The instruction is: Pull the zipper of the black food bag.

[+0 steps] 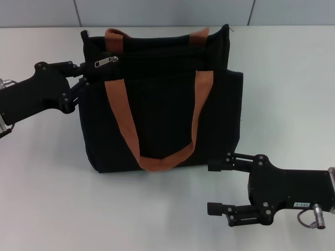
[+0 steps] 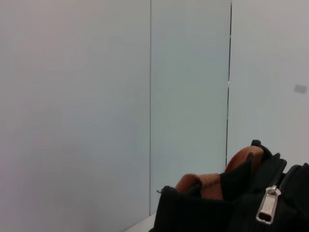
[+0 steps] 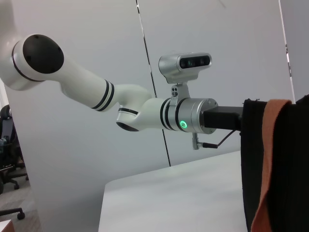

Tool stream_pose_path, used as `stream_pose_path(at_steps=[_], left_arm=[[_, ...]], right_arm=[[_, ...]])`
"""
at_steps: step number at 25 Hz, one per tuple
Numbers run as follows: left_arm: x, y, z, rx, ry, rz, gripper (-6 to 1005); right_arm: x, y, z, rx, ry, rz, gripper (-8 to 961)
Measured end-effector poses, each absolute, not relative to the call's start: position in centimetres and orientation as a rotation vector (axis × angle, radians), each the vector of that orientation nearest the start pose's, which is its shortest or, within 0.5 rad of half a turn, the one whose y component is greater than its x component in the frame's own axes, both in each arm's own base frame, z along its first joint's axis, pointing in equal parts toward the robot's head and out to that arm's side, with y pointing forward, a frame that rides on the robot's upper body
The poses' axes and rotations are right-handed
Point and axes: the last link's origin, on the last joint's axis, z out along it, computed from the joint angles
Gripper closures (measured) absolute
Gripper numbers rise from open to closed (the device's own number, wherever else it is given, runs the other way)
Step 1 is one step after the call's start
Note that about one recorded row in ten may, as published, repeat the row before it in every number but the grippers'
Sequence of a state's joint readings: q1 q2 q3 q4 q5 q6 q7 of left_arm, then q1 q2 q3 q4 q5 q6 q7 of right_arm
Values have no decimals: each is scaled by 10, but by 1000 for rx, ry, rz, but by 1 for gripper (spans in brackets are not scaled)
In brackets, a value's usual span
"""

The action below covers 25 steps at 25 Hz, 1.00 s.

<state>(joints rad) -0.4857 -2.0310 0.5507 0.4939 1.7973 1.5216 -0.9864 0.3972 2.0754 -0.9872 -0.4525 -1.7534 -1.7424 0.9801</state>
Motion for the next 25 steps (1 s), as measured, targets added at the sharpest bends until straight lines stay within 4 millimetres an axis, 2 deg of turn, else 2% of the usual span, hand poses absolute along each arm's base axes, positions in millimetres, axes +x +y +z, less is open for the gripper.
stream_pose_path(at_steps=[7,10,14,19,25], left_arm=[[-281,330,30,-2412,-320,-900,721],[-277,327,31,-2419,-297,-943,840],[-271,328,32,-2431,-278,-968,978],[-269,329,31,-2429,-277,-980,978],[-268,329,31,-2423,-275,-986,979]], right_arm=[[260,245,-38,-2896,309,1080,135],[251,247,-26,-2851,346,1217,136],[237,261,-4,-2796,500,1388,135],[219,287,18,-2814,718,1440,136],[183,323,33,-2909,891,1339,140]])
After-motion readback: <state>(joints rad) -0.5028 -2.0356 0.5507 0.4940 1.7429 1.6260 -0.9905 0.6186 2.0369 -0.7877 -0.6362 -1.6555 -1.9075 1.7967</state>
